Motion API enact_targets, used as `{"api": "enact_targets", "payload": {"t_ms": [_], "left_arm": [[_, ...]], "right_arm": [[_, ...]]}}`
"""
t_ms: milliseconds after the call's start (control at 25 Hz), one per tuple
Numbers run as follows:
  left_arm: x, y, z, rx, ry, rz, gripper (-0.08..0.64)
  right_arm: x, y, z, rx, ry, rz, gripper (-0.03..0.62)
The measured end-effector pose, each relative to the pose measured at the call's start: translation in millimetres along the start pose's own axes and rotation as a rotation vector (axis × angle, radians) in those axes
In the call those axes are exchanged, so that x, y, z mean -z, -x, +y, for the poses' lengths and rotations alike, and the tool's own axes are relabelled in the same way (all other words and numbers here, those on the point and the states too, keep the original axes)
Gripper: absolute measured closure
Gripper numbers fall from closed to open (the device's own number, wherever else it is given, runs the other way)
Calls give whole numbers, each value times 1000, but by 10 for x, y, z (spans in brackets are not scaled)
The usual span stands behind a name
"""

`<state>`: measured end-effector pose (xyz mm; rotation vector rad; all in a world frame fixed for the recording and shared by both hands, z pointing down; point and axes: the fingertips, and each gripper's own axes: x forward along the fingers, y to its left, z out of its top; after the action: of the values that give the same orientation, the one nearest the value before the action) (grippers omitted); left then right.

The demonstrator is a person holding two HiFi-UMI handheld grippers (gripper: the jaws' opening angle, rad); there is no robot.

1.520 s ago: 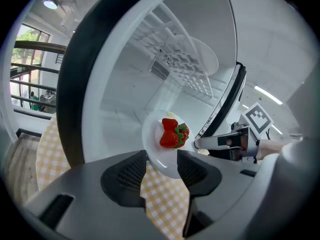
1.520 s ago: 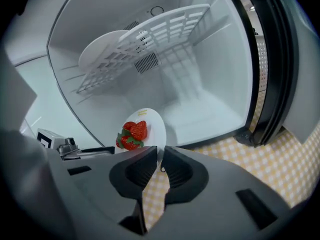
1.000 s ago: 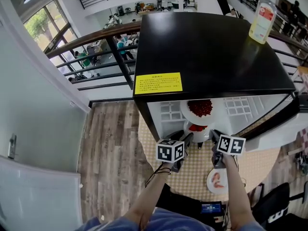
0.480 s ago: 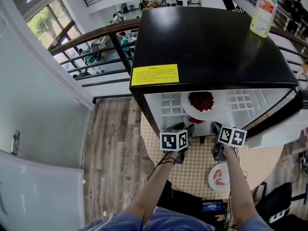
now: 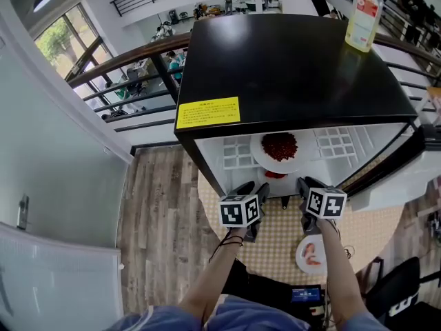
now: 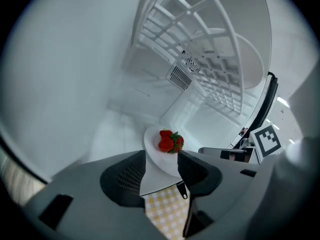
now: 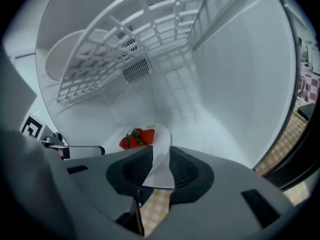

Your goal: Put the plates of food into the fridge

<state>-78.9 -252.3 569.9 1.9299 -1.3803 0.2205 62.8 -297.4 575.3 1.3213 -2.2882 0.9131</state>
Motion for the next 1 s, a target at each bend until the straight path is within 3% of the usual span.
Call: {"api": "enact_targets", "payload": {"t_ms": [160,280,600,800,1000], "left_arm": [[58,164,-158,65,-34,-19,361],[89,297,-325,127,-76,-35,407],[263,703,-762,282,-182,-39,442],[396,927,-944,337,-220,-39,469],[532,1093,-1145,377,-248,-51,474]], "right_arm": [[56,195,103,-44,21,-27,483],[71,386,184,-63,48,-58,485],[140,1088,341,-117,23,-130,486],[297,1545,409,-124,-38,-161,509],[513,1896,423,-109,-19,-178,525]]}}
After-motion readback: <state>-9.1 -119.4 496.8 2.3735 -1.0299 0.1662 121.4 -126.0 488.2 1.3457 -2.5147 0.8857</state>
